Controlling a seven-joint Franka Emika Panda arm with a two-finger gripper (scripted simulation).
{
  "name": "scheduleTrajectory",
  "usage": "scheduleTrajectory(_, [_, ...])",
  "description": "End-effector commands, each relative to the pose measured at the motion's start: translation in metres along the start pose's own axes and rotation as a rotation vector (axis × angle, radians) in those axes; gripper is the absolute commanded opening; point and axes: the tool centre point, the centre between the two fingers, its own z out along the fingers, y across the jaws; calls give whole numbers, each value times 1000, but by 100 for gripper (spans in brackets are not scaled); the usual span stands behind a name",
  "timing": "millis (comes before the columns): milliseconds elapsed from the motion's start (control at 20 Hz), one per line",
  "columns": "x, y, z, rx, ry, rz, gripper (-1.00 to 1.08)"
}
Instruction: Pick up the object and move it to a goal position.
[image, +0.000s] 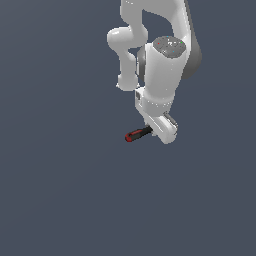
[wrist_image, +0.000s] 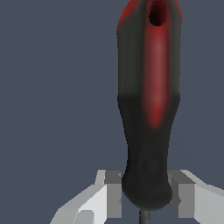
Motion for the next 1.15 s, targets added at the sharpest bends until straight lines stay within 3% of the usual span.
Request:
scheduleTrajectory(0, [-5,3,-31,0,1,0,-100])
scheduleTrajectory(550, [-24,9,-133,0,2,0,-100])
scheduleTrajectory(1100, [-29,9,-166,0,2,-1,-100])
